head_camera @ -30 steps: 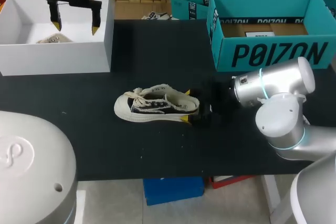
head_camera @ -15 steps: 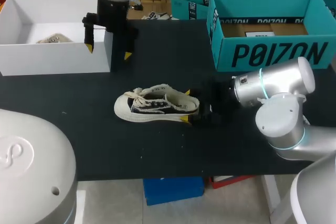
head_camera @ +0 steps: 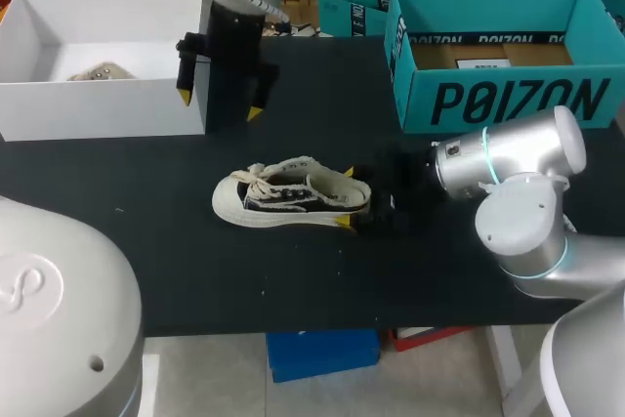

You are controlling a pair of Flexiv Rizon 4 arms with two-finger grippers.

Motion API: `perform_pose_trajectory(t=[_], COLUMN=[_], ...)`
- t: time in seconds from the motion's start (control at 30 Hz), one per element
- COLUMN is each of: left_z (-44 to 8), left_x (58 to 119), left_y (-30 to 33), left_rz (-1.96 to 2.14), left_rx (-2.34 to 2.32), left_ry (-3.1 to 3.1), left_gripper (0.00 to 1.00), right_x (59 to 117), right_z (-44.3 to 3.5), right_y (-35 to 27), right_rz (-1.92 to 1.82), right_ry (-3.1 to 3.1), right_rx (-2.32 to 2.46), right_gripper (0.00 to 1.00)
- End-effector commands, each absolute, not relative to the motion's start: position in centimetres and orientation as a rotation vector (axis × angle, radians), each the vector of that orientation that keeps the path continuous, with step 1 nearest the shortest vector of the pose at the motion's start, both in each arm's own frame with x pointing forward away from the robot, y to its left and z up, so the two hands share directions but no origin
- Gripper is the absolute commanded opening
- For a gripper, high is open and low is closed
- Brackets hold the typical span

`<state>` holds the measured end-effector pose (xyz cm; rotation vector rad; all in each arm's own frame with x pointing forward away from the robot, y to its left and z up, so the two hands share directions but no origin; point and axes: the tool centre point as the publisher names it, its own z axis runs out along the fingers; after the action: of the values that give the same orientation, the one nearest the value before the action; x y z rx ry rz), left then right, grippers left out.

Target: Take the shoe out of the shoebox, open the shoe tongue, remove and reinsert the insole, then place the shoe into the shoebox

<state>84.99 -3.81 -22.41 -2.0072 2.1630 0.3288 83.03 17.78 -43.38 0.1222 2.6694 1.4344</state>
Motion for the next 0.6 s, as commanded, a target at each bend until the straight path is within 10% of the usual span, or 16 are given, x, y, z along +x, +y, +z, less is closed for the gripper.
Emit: perform_pose_trajectory(t=[0.03, 0.6], left_z=[-22.5, -24.3], left_x=[85.4, 84.1], left_y=[-3.5, -8.9], left_rz=[0.34, 0.408], left_rx=[-2.031, -2.06], left_ry=[2.144, 2.128], left_gripper=[1.0, 1.0], right_x=[83.1, 83.1], right_z=[-43.5, -43.5], right_y=[18.0, 18.0], right_rz=[1.429, 1.429], right_ry=[2.672, 2.672], right_rx=[0.126, 0.126], right_gripper=[0.0, 0.0])
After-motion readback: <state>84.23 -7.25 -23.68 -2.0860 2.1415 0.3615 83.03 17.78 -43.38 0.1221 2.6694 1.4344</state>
